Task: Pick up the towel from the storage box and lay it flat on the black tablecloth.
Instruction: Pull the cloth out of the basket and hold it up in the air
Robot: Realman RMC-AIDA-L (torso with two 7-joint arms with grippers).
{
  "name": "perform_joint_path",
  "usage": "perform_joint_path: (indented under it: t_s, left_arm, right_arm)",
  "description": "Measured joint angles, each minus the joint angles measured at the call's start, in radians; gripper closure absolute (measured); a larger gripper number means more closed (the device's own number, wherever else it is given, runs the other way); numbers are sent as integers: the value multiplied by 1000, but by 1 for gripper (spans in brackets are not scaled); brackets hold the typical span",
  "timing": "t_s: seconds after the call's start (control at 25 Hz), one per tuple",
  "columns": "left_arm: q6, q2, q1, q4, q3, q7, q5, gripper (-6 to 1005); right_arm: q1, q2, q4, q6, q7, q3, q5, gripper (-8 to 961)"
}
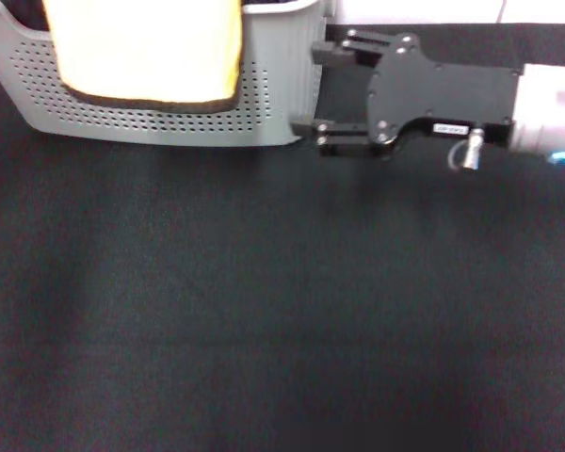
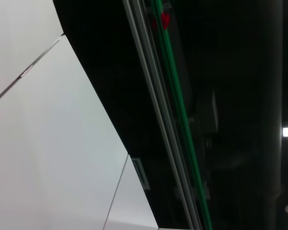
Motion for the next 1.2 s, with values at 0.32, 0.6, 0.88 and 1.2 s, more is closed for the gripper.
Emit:
perform_joint_path:
  t_s: [0.32,0.6,0.88,1.2]
  left_arm:
    - [-2,-13,-14,-35,0,1,31,984]
    - [2,5,-47,-147,1,-1,255,984]
    - [2,70,-45,-181,1,-22,316,984]
    - [-2,17,-61,-272,0,-34,211,984]
  right_arm:
    - [1,0,-3,64,-116,-132,133,184]
    - [-52,-10,-95,59,-112,-119,135,184]
    - [-135,-26,-259,4,9,9,106,184]
    - [-62,-1,-228,-24,23,57,197,184]
